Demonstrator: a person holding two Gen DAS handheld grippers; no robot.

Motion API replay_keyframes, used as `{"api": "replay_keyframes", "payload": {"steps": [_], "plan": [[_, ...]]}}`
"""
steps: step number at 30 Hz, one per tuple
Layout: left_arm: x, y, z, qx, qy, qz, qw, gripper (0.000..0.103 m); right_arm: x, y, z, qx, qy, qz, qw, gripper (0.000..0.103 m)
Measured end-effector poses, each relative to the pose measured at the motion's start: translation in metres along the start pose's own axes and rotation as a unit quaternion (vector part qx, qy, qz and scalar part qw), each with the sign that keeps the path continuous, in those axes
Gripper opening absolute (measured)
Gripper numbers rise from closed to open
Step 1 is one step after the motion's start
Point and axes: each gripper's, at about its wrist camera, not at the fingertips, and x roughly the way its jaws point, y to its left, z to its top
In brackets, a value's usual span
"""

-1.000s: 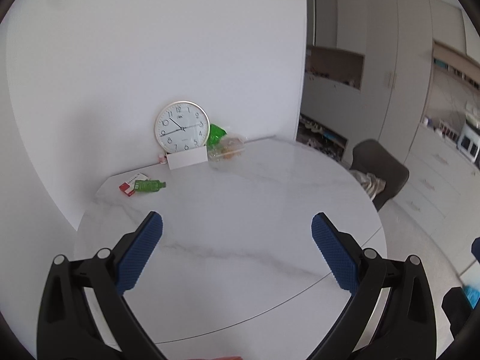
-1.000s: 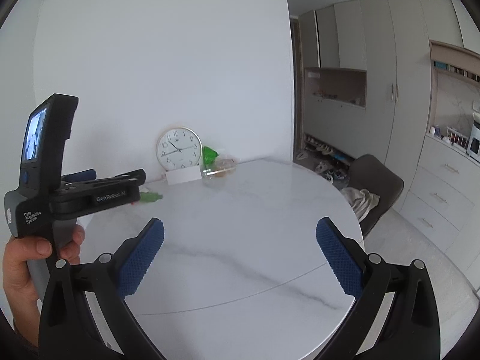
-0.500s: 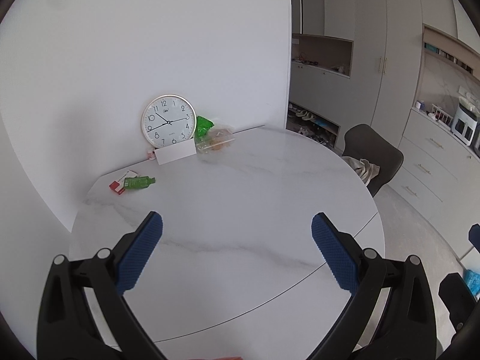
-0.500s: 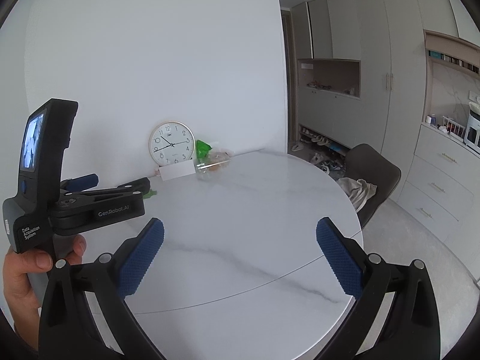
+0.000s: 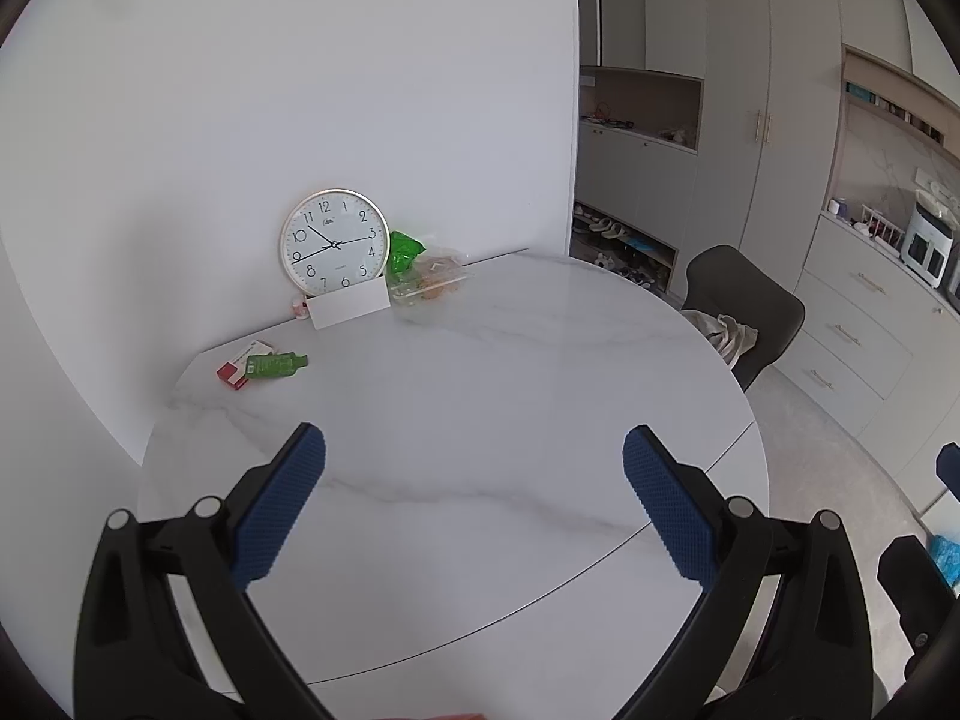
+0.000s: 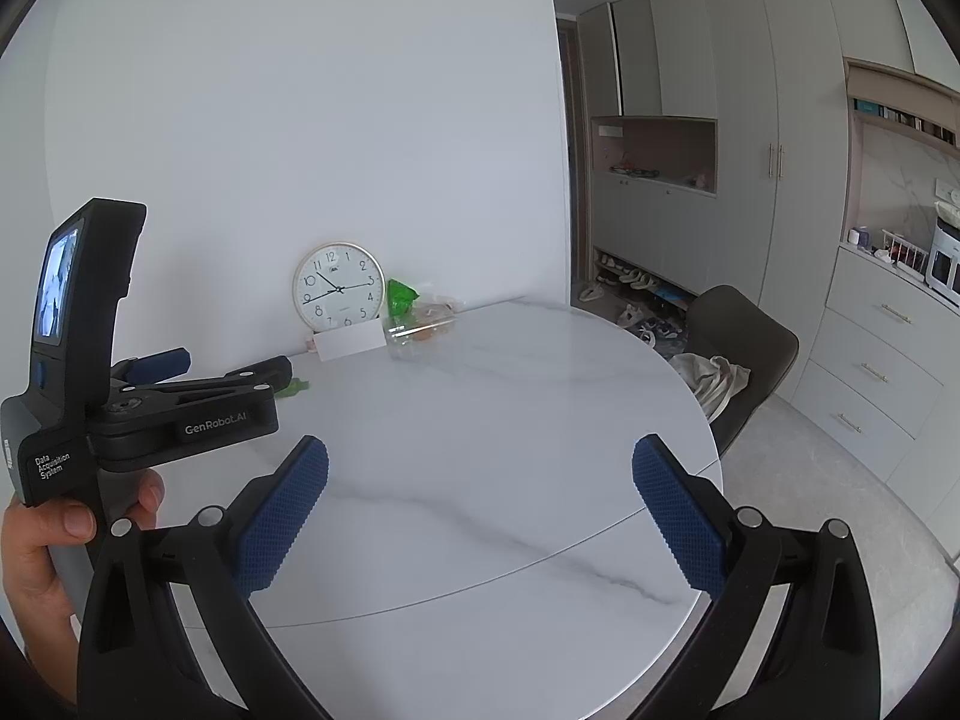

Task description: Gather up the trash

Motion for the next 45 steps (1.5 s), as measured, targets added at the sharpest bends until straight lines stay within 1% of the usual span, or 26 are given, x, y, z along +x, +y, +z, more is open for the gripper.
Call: {"api": "replay_keyframes", "payload": {"steps": [13, 45], "plan": [[0.0015, 0.001, 0.0008, 0.002, 0.002, -0.002, 1.0, 0.095, -0.0016, -0.004, -0.0013, -0.004, 0.004, -0.003, 1.0, 0.101], [0.0066, 0.0057, 0.0011, -0.002, 0.006, -0.006, 1.0, 0.095, 0.0039, 0.0015, -0.002, -0.025, 0.015, -0.01, 1.0, 0.101]]}}
